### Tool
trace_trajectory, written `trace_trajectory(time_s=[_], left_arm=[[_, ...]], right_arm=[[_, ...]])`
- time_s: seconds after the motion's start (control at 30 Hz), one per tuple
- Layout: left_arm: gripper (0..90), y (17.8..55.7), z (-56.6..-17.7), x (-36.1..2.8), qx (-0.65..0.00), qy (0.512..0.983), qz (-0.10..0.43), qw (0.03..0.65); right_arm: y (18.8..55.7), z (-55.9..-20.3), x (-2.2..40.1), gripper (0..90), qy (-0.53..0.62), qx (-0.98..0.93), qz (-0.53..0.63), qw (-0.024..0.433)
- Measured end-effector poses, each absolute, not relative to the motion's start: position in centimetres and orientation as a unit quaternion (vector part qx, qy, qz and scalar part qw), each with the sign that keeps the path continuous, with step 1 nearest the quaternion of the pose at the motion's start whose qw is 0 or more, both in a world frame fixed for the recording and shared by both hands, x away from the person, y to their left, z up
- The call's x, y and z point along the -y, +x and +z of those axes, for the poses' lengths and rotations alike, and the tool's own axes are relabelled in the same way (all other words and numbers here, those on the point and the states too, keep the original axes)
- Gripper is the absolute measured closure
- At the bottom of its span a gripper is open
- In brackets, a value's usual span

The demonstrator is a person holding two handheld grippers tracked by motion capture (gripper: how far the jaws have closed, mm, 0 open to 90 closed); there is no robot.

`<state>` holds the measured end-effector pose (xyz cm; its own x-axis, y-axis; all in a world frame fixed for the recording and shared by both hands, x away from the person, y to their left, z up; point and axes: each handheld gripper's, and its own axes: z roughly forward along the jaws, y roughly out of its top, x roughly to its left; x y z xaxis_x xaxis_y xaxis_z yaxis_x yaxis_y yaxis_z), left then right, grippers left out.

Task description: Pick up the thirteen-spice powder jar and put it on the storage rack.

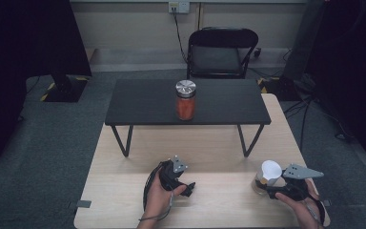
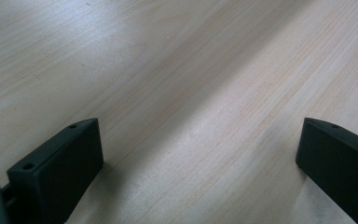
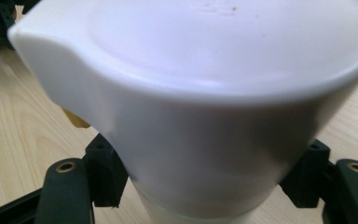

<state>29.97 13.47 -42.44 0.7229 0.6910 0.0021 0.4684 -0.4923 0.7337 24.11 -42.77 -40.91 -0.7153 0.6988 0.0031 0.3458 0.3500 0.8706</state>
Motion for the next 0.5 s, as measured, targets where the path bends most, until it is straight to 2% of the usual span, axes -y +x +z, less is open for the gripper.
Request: trace_trajectory(time_s=[0.5], left_arm=[[0.0,30.0,-42.4,-13.5,-0.341,0.851,0.15,0.371]], right_arm=[[24.5,-39.3,42.1,30.6,0.305,-0.816,0.456,0.184]])
